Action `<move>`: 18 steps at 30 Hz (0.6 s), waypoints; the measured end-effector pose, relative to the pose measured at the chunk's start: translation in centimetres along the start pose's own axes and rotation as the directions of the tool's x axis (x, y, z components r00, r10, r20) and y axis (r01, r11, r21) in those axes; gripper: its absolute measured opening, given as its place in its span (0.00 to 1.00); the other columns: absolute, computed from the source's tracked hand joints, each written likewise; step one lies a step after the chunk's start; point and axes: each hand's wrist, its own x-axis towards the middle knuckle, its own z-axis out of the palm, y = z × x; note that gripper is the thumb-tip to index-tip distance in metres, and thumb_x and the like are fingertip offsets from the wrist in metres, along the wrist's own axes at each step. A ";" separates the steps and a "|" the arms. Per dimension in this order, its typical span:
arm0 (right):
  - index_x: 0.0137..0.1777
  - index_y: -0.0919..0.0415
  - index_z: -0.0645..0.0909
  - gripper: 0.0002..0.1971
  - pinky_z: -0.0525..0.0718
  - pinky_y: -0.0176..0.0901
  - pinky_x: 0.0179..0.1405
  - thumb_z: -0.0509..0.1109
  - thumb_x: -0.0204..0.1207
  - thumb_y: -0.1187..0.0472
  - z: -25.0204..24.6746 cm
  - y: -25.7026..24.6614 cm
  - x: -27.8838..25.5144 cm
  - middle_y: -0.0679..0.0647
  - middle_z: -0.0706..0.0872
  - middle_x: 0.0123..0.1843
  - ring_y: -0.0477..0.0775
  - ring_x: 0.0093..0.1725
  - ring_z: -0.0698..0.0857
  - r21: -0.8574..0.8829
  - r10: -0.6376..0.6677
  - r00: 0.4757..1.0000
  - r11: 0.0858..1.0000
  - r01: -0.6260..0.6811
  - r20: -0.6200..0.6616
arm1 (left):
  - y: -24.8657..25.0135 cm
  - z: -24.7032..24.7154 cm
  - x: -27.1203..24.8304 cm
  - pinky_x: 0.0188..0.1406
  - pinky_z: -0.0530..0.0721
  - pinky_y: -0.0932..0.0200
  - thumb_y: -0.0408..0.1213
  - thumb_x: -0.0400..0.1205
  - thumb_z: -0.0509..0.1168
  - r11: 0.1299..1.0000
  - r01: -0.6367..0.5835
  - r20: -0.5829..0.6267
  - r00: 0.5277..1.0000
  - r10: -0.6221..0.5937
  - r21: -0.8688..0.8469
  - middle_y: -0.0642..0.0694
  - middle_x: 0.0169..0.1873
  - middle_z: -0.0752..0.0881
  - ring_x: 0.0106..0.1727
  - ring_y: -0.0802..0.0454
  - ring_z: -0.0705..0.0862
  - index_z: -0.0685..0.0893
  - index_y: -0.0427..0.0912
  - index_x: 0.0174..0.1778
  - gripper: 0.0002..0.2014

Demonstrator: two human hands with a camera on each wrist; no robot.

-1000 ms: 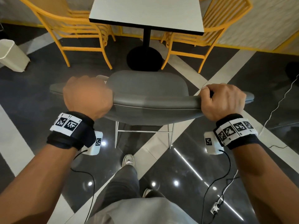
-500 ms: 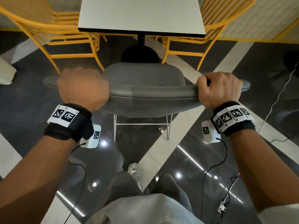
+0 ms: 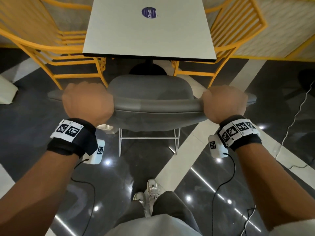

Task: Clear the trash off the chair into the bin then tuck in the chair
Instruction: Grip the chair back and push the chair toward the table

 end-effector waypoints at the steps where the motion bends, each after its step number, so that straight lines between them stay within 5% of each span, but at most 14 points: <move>1: 0.28 0.58 0.76 0.21 0.73 0.45 0.32 0.54 0.76 0.47 0.3 0.1 0.7 0.54 0.78 0.25 0.62 0.29 0.77 -0.003 -0.003 1.000 1.000 0.003 -0.007 | 0.1 0.2 0.5 0.38 0.71 0.48 0.43 0.74 0.52 1.000 -0.002 -0.005 1.000 0.002 0.004 0.39 0.23 0.80 0.28 0.38 0.74 0.87 0.40 0.30 0.19; 5: 0.28 0.58 0.78 0.21 0.66 0.44 0.33 0.55 0.76 0.48 1.1 -0.2 3.3 0.54 0.78 0.25 0.62 0.29 0.76 -0.010 -0.004 1.000 1.000 0.004 -0.031 | 0.0 1.1 3.0 0.36 0.69 0.49 0.43 0.73 0.52 1.000 -0.008 -0.008 1.000 0.008 0.024 0.38 0.23 0.80 0.27 0.37 0.75 0.86 0.39 0.30 0.19; 10: 0.26 0.61 0.76 0.22 0.73 0.44 0.31 0.55 0.75 0.48 1.6 -0.7 5.5 0.55 0.76 0.22 0.62 0.26 0.75 0.012 0.015 1.000 1.000 -0.014 -0.024 | -0.4 2.0 4.7 0.36 0.72 0.48 0.43 0.74 0.52 1.000 -0.013 -0.034 0.999 0.014 0.019 0.35 0.26 0.82 0.28 0.36 0.77 0.89 0.39 0.34 0.20; 18: 0.26 0.60 0.75 0.22 0.69 0.44 0.30 0.55 0.76 0.49 1.8 -0.8 6.0 0.54 0.74 0.21 0.60 0.26 0.74 0.034 0.001 0.999 0.999 0.000 -0.032 | -0.9 2.6 4.8 0.34 0.67 0.51 0.43 0.75 0.53 1.000 -0.017 -0.074 0.997 0.019 0.020 0.36 0.24 0.80 0.27 0.38 0.73 0.89 0.39 0.34 0.19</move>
